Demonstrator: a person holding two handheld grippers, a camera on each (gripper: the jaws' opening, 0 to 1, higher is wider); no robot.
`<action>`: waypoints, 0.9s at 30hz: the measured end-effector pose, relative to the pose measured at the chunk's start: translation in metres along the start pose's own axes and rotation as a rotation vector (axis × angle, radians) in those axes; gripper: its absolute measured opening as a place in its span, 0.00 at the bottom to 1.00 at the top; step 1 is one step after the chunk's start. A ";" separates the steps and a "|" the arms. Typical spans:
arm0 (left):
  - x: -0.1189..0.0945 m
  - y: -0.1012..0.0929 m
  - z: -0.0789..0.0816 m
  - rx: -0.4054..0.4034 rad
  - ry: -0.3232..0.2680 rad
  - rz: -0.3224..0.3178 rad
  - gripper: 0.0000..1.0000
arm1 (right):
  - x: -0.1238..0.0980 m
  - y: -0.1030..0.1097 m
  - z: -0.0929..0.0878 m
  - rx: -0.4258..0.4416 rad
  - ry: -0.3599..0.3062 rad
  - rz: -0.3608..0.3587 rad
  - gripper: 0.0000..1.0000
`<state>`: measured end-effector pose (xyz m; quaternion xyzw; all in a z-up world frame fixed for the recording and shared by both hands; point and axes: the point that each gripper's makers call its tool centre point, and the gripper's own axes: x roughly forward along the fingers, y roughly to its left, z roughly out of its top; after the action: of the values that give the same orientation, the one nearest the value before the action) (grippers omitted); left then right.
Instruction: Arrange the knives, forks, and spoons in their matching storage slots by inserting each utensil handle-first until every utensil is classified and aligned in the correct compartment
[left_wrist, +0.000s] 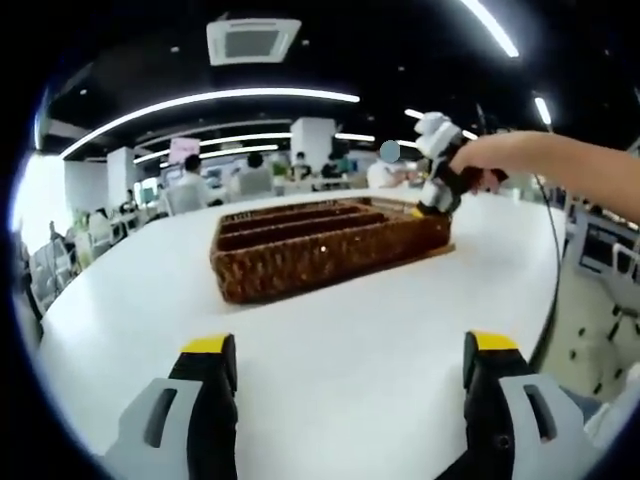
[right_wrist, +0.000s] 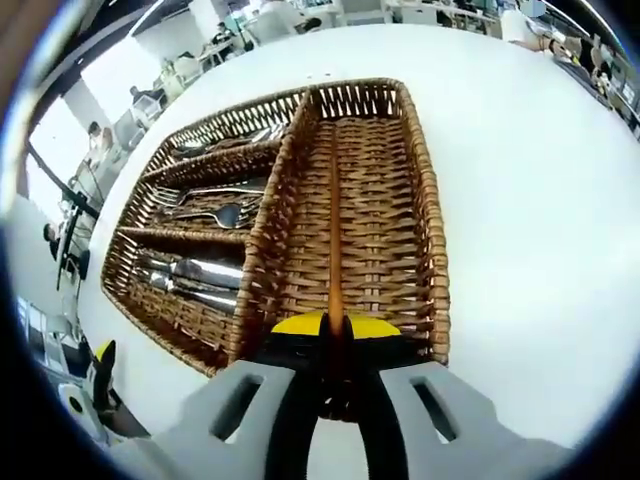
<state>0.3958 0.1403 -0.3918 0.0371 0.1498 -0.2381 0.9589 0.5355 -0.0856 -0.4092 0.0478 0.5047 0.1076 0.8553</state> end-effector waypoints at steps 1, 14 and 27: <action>0.000 -0.002 0.000 0.002 0.000 -0.002 0.94 | 0.000 0.000 0.000 -0.006 0.001 0.005 0.07; 0.000 -0.010 -0.001 -0.006 0.001 -0.017 0.93 | -0.001 0.009 -0.001 -0.080 -0.018 0.058 0.13; -0.001 -0.018 0.002 0.000 0.002 -0.029 0.92 | -0.011 0.014 0.011 -0.132 -0.087 0.124 0.13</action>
<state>0.3873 0.1250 -0.3899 0.0353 0.1510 -0.2522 0.9552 0.5376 -0.0744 -0.3919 0.0272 0.4548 0.1913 0.8694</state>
